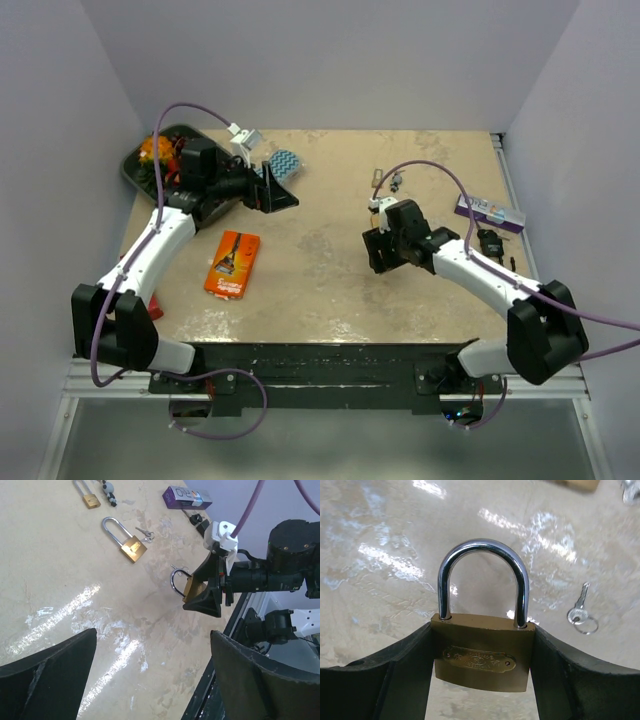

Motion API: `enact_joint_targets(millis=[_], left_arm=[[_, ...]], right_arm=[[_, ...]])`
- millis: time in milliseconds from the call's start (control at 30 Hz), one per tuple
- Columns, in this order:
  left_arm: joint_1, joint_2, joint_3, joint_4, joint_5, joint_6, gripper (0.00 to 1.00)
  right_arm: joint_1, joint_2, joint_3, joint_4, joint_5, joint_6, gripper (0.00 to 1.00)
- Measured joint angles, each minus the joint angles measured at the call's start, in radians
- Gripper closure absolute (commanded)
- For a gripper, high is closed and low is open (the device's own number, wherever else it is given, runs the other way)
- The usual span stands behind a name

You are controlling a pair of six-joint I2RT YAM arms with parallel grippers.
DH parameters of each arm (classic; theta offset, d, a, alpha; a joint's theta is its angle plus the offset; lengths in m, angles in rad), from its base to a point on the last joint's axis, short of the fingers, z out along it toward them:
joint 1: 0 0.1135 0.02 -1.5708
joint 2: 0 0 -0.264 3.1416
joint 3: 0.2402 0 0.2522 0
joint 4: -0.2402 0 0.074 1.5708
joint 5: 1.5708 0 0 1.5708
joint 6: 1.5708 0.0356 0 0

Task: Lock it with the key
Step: Place the lock at the center of the board.

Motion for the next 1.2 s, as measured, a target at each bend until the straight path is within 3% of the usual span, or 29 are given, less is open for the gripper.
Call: enact_joint_targets(millis=[233, 567, 767, 800, 900, 1033, 1067, 1200], left_arm=[[0.0, -0.003, -0.028, -0.001, -0.041, 0.008, 0.01], [0.0, -0.016, -0.043, -0.004, -0.077, 0.03, 0.01], [0.0, -0.019, -0.043, -0.005, -0.082, 0.051, 0.01], [0.0, -0.019, -0.043, -0.006, -0.084, 0.053, 0.01], [0.0, -0.019, -0.043, -0.008, -0.09, 0.058, 0.01], [0.0, -0.019, -0.043, -0.011, -0.097, 0.071, 0.01], [0.0, -0.019, -0.043, -0.013, -0.098, 0.074, 0.01], [0.0, -0.018, -0.043, -0.019, -0.101, 0.077, 0.01]], right_arm=[[-0.019, 0.068, -0.014, -0.005, 0.097, 0.215, 1.0], [-0.045, 0.269, 0.073, -0.003, 0.151, 0.329, 0.99], [-0.045, 0.324, 0.109, -0.001, 0.15, 0.361, 0.7], [-0.045, 0.326, 0.11, 0.0, 0.15, 0.366, 0.59], [-0.045, 0.327, 0.11, -0.003, 0.152, 0.375, 0.41], [-0.049, 0.328, 0.111, -0.006, 0.151, 0.386, 0.28], [-0.05, 0.331, 0.114, -0.01, 0.15, 0.388, 0.17], [-0.054, 0.338, 0.135, -0.026, 0.144, 0.396, 0.02]])
